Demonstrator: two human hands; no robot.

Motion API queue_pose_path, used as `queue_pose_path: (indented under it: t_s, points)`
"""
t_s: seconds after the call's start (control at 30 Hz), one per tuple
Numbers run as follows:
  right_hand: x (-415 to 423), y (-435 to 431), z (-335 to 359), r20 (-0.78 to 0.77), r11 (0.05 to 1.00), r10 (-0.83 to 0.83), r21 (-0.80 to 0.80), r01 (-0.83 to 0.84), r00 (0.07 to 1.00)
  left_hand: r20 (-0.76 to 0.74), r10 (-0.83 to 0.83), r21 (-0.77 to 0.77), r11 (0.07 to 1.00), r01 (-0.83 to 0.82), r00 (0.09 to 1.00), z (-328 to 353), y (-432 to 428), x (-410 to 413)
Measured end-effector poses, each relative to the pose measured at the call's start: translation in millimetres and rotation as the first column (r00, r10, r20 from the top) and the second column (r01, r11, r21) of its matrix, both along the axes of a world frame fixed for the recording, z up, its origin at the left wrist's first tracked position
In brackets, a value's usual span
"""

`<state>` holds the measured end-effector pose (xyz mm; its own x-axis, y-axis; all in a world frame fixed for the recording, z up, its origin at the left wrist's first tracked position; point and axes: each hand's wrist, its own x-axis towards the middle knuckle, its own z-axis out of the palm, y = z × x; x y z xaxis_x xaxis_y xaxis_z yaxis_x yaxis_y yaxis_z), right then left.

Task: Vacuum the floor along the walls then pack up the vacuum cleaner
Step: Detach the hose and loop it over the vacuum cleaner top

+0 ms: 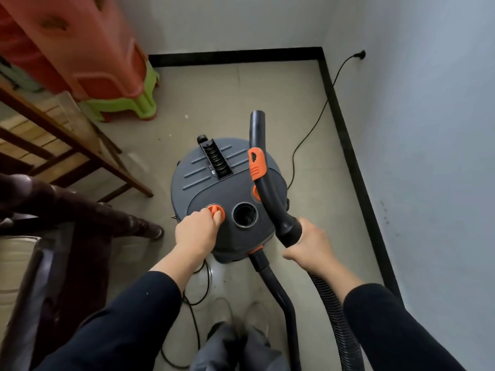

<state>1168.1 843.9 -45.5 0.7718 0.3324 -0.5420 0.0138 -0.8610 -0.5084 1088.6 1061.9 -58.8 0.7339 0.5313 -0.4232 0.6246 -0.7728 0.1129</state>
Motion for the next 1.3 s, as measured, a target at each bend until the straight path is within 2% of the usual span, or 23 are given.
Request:
queue_pose_path:
  t_s: [0.07, 0.13, 0.27, 0.37, 0.47, 0.6, 0.67, 0.73, 0.8, 0.87, 0.93, 1.03, 1.2, 1.3]
  points:
    - [4, 0, -1, 0.001, 1.0, 0.004, -0.014, -0.004, 1.0, -0.026, -0.063, 0.019, 0.998, 0.064, 0.998, 4, 0, 4]
    - [7, 1, -1, -0.005, 1.0, 0.009, -0.016, -0.009, 1.0, -0.035, -0.019, -0.018, 1.0, 0.018, 0.999, 6, -2, 6]
    - [11, 8, 2, -0.015, 1.0, 0.01, -0.001, -0.01, 1.0, -0.013, 0.185, -0.152, 0.971, -0.184, 0.983, 1, -3, 10]
    - [15, 14, 4, -0.017, 1.0, 0.024, 0.006, -0.024, 1.0, -0.021, 0.354, -0.235, 0.907, -0.349, 0.935, -5, -2, 18]
    - [20, 19, 9, -0.012, 0.999, 0.053, 0.015, -0.053, 0.999, -0.061, 0.359, -0.246, 0.899, -0.363, 0.931, -4, 1, 19]
    - [28, 26, 13, -0.01, 0.997, 0.075, 0.037, -0.074, 0.997, -0.125, 0.271, -0.232, 0.927, -0.294, 0.954, 4, 16, 20]
    - [33, 30, 15, -0.009, 0.995, 0.091, 0.034, -0.09, 0.996, -0.01, 0.267, -0.217, 0.94, -0.263, 0.964, 12, 24, 21]
    - [40, 37, 16, -0.002, 0.993, 0.119, 0.019, -0.119, 0.993, 0.237, 0.254, -0.235, 0.952, -0.198, 0.938, 24, 30, 24]
    - [48, 47, 16, 0.002, 0.988, 0.153, 0.009, -0.153, 0.988, 0.521, 0.085, -0.142, 0.99, -0.012, 0.849, 35, 33, 30]
    - [56, 58, 18, -0.005, 0.98, 0.2, 0.008, -0.2, 0.98, 0.654, -0.18, 0.053, 0.98, 0.193, 0.735, 43, 36, 38]
    - [65, 71, 22, -0.013, 0.964, 0.265, 0.006, -0.265, 0.964, 0.607, -0.419, 0.255, 0.908, 0.333, 0.676, 45, 42, 48]
    - [78, 89, 28, -0.006, 0.925, 0.38, -0.012, -0.38, 0.925, 0.424, -0.613, 0.388, 0.788, 0.478, 0.667, 43, 55, 58]
    - [86, 106, 28, 0.044, 0.86, 0.51, -0.019, -0.509, 0.859, 0.308, -0.75, 0.442, 0.658, 0.61, 0.585, 36, 74, 69]
    - [82, 104, 21, 0.09, 0.874, 0.481, 0.032, -0.485, 0.872, 0.333, -0.756, 0.433, 0.654, 0.621, 0.563, 37, 74, 74]
